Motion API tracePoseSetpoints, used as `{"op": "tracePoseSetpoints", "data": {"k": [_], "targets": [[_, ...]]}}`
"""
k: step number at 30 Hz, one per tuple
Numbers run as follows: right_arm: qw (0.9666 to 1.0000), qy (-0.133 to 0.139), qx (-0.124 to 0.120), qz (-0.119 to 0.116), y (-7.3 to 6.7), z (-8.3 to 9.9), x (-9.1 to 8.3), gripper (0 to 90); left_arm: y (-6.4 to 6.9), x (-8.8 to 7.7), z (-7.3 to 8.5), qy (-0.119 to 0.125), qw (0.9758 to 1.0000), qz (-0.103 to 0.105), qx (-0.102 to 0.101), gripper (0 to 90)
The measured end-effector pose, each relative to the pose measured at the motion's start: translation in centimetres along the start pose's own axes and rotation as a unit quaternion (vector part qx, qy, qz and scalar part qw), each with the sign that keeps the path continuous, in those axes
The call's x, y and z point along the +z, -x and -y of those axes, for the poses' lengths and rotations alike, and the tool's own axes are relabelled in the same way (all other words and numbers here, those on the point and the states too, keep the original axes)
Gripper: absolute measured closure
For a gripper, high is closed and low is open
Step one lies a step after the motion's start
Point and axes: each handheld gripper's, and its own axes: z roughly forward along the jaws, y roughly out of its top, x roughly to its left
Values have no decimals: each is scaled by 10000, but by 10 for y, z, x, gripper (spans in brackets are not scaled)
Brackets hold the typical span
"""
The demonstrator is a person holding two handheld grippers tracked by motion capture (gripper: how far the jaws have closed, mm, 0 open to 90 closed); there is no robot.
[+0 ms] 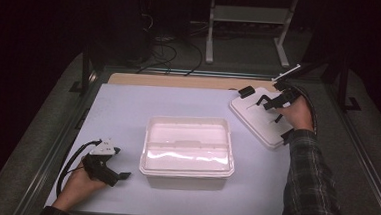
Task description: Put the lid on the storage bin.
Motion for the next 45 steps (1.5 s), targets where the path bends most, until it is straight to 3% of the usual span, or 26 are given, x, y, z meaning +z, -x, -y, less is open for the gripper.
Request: {"op": "tracePoseSetpoints", "data": {"k": [10, 16, 22, 33, 45], "targets": [[9999, -36, -32, 90, 2, 1, 6, 799, 0, 0, 0, -5, 10000, -5, 5, 0], [9998, 41, -37, -186, -1, 2, 3, 839, 0, 0, 0, -2, 10000, -5, 2, 0], [9996, -17, -204, -213, -10, -1, -4, 841, 0, 0, 0, -2, 10000, -3, 5, 0], [9987, 163, -400, -266, -25, -3, -35, 842, 0, 0, 0, 0, 10000, -3, 1, 0], [9959, 450, -593, -509, -44, -3, -72, 842, 0, 0, 0, 2, 10000, -2, -2, 0]]}}
